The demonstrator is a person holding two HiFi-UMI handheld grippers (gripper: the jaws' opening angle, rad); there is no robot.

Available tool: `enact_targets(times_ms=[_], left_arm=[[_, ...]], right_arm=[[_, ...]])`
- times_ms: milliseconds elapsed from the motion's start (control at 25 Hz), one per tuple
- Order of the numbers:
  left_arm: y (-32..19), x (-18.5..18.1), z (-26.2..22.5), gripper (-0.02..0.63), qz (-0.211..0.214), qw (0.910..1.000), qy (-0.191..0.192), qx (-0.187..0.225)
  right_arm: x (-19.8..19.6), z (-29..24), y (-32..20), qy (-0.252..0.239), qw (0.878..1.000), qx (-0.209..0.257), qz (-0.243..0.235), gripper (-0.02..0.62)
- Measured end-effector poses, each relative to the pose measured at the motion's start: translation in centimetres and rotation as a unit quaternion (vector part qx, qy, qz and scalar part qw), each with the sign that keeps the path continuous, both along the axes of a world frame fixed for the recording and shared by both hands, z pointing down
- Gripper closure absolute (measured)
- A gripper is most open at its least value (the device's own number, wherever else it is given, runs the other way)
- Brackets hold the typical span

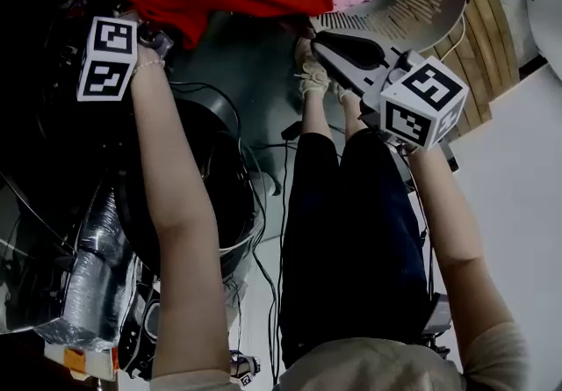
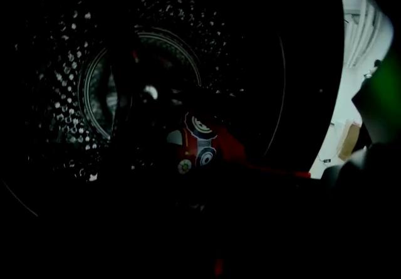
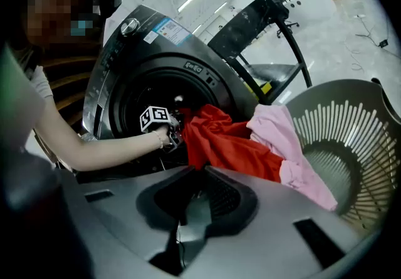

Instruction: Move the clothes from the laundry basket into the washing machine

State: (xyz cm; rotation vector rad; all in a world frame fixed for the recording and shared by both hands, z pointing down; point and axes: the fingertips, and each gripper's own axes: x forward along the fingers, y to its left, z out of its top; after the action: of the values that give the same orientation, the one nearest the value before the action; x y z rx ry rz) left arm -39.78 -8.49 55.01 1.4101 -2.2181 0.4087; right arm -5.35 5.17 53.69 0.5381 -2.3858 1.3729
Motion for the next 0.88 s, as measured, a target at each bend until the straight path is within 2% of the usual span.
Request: enact_targets(times_ms=[80, 160, 240, 360, 440, 520, 640, 760, 880], left_arm=[[0.2, -0.6, 1.7, 0.359, -0.032, 0.999, 0.029, -0.014], [1.6, -1.2, 2.2, 0.29, -0.067, 0.9962, 0.055, -0.011], [3.2, -1.2, 1.7, 0.279, -0.079, 0.9943, 0.071, 0.0], [5.3, 0.9, 0.1, 0.273, -0.055, 0.9956, 0.076, 0.008], [6.6, 4.0, -0.5, 0.268, -0.02, 0.9961, 0.085, 0.003], [7.7, 8.2, 0.3, 0.262, 0.026, 0.9936, 0.108, -0.02], [9.6, 14.0, 3.6, 0.222, 0.073, 0.9842, 0.139, -0.082], [10.5, 16.4, 7.0, 0.193, 0.066, 0.9791, 0.146, -0.125], [10.1, 15.1, 10.2, 0.189, 0.046, 0.9797, 0.105, -0.164]], right_arm=[[0.0, 0.1, 0.1, -0.001, 1.0, -0.004, 0.004, 0.555], [-0.3, -0.1, 0.3, -0.006, 1.0, -0.008, 0.006, 0.555], [-0.8, -0.5, 0.6, -0.014, 1.0, -0.011, 0.005, 0.555], [-1.1, -0.9, 1.1, -0.017, 1.0, -0.013, 0.001, 0.555], [-1.1, -1.0, 1.3, -0.016, 1.0, -0.015, 0.0, 0.555], [-1.1, -1.1, 1.3, -0.014, 1.0, -0.015, -0.001, 0.555], [-0.8, -0.8, 1.7, -0.007, 1.0, -0.016, -0.015, 0.555], [0.3, -0.2, 2.3, 0.022, 0.999, -0.011, -0.033, 0.555], [1.0, 0.1, 2.7, 0.045, 0.998, 0.0, -0.046, 0.555]])
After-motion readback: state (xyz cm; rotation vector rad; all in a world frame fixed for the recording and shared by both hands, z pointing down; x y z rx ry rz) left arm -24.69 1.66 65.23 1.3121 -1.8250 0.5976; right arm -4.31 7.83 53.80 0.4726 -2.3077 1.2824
